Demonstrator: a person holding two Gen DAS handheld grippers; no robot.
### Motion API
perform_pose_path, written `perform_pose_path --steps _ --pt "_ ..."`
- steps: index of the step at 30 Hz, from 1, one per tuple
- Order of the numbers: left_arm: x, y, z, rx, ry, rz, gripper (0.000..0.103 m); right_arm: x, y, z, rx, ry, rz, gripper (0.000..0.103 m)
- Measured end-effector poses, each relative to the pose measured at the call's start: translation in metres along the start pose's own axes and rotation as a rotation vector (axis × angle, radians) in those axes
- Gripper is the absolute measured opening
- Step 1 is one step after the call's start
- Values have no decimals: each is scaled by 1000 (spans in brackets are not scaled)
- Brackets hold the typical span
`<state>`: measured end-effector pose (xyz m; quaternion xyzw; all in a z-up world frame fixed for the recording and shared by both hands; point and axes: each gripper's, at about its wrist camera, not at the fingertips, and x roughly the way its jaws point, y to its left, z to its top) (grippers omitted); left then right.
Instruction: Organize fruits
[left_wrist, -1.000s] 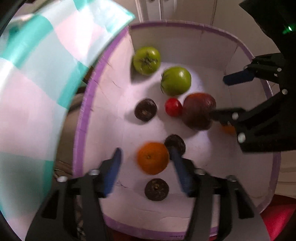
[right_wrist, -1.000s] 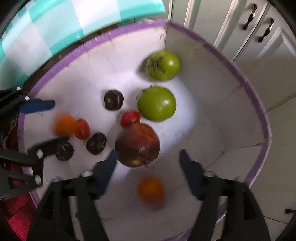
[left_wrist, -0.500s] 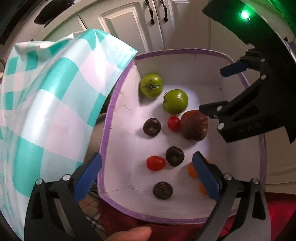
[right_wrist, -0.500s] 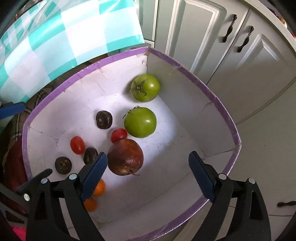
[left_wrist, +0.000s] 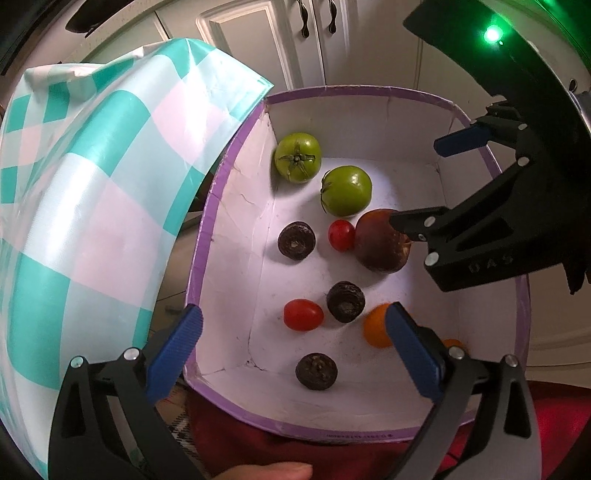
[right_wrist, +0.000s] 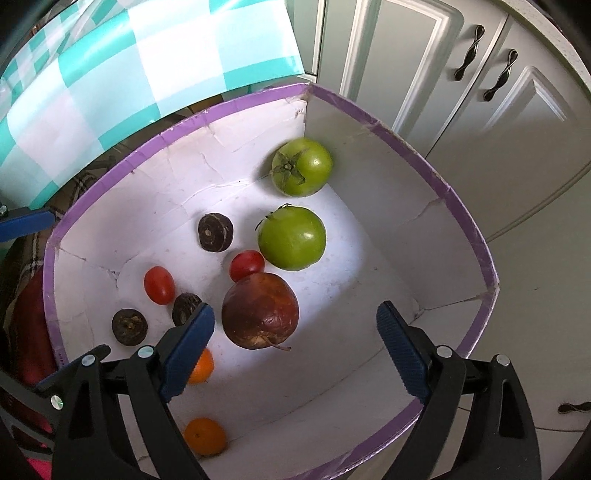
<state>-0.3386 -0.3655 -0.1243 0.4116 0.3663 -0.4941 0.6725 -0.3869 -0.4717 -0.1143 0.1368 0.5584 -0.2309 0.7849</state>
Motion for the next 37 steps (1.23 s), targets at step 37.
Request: perform_pose_path --steps 37 --pt "-12 0 -4 -18 -40 -41 99 -22 6 8 -41 -2 -49 86"
